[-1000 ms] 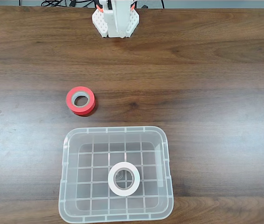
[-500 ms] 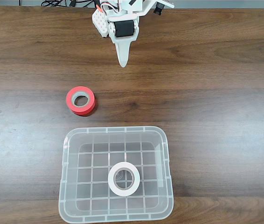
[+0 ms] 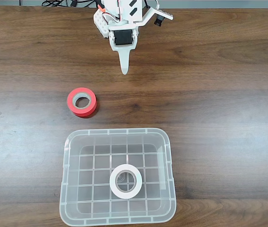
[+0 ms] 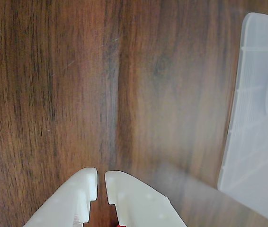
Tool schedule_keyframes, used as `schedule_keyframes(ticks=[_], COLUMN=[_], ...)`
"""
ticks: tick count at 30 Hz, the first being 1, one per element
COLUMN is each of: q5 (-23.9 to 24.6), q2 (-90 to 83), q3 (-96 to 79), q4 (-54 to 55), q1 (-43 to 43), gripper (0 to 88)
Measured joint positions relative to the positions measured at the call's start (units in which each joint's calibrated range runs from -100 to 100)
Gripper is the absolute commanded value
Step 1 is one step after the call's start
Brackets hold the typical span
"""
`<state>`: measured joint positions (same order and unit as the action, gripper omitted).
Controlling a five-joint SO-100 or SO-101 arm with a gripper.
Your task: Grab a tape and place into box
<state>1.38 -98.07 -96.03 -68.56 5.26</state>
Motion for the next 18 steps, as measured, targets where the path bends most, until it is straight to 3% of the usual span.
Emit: schedule_keyframes(ticks=[18], q5=[0.0], q2=[0.0], q3=[-1.1], q4=[0.0], q1=[-2.1], gripper=[1.3])
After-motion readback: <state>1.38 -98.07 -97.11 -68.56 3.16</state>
